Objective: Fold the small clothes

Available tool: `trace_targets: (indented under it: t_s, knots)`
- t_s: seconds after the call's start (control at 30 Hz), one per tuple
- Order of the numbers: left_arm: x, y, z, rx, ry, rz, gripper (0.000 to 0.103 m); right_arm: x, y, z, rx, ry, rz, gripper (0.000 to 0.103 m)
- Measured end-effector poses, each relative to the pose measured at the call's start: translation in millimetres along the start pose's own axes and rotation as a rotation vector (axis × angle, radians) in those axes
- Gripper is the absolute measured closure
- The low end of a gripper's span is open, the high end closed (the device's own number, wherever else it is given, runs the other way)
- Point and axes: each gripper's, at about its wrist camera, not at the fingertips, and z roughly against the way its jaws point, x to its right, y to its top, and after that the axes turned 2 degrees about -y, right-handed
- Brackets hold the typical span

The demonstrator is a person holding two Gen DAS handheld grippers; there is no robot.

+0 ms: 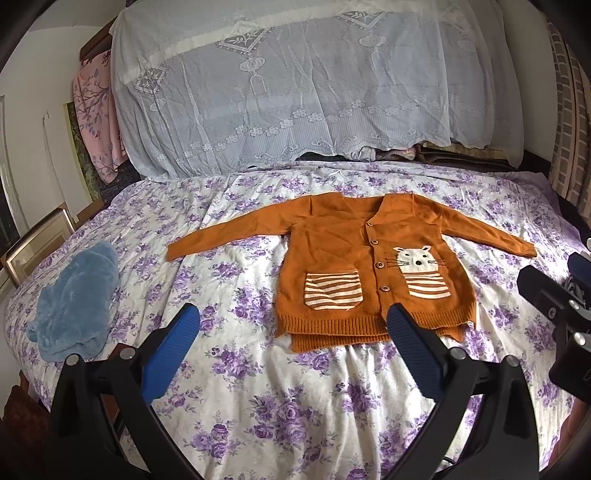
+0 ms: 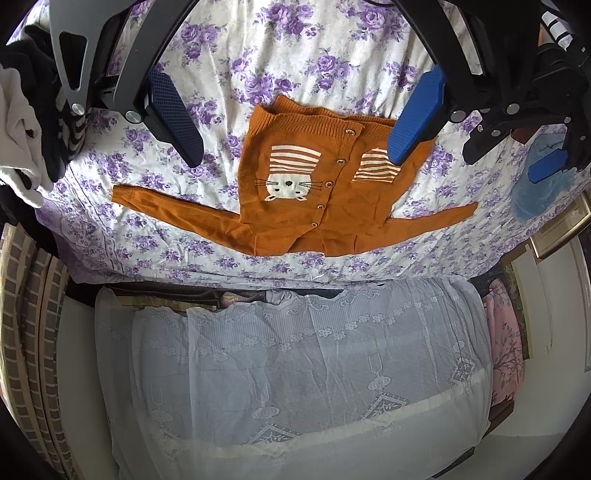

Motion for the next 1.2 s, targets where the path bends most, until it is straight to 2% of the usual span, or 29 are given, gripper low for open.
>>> trace_targets:
  t_s: [1.2]
  knots:
    - [-0.7, -3.8, -1.4, -0.007, -0.001, 0.002, 0.004, -1.9, 0.6, 1.5, 0.002, 0.004, -0.002, 0.003]
